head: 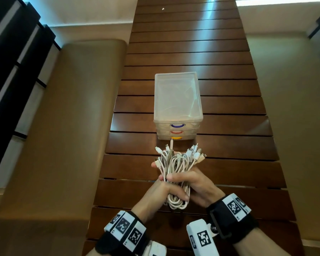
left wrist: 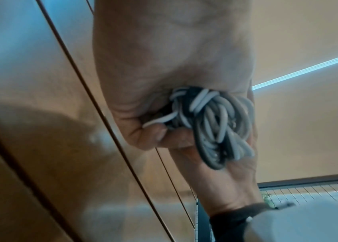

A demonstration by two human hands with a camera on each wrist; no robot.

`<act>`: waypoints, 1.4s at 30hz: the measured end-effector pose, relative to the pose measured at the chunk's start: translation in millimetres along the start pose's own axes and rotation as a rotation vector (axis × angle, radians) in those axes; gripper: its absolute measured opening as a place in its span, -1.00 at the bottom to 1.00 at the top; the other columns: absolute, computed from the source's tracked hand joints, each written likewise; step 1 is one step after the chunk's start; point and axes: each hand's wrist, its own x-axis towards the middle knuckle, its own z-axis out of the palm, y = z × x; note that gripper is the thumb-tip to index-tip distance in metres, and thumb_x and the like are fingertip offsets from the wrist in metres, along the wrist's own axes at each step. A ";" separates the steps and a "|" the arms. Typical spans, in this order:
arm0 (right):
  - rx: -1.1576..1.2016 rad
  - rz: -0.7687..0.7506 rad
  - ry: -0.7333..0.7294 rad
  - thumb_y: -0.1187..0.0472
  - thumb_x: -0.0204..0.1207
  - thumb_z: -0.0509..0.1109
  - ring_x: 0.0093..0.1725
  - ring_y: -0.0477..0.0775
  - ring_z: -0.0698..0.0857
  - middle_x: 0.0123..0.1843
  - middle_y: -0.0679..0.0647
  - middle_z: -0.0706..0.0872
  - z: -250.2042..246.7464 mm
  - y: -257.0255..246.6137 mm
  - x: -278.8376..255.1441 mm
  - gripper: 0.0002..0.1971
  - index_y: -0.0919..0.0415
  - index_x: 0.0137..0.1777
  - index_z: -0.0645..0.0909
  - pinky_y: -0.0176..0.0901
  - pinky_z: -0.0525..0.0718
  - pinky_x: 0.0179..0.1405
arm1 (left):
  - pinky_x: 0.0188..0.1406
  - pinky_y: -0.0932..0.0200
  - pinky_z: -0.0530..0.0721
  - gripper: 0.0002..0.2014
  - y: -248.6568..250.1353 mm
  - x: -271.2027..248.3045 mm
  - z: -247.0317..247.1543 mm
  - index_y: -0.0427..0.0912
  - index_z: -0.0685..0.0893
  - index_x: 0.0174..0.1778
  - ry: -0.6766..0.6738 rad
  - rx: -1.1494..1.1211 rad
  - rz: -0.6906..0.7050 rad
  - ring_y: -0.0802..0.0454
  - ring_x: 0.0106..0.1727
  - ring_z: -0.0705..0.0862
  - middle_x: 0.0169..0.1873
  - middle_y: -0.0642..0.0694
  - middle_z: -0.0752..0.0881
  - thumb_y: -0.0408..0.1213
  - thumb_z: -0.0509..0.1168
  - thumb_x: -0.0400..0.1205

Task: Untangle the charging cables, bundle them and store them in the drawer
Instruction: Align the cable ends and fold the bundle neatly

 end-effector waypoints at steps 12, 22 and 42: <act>0.240 0.091 -0.083 0.15 0.16 0.73 0.20 0.27 0.74 0.14 0.34 0.78 -9.6 0.5 9.7 -0.52 0.32 0.06 0.75 0.11 0.72 0.17 | 0.38 -0.14 0.62 -0.07 9.2 11.8 -6.5 -0.20 0.63 0.32 -0.122 0.007 -0.158 -0.17 0.28 0.71 0.23 -0.29 0.74 -0.27 0.56 -0.10; 0.442 -0.014 0.140 0.51 0.16 0.30 -0.29 0.11 0.60 -0.32 0.16 0.57 4.1 3.6 14.9 -0.64 0.24 -0.04 0.60 0.01 0.58 -0.15 | 0.32 -0.38 0.62 -0.48 -1.4 10.3 7.8 0.07 0.85 -0.14 0.061 -0.094 0.037 -0.28 0.13 0.78 0.01 -0.27 0.84 -0.25 0.48 -0.07; 0.233 0.274 0.135 0.37 0.26 0.58 -0.01 0.20 0.76 -0.10 0.25 0.76 -7.4 0.9 -2.4 -0.84 0.35 -0.14 0.77 0.15 0.70 0.23 | 0.11 -0.06 0.70 -0.58 -15.1 13.3 6.7 -0.09 0.82 -0.10 -0.056 0.066 0.071 -0.06 0.02 0.80 -0.09 -0.08 0.86 -0.35 0.53 0.09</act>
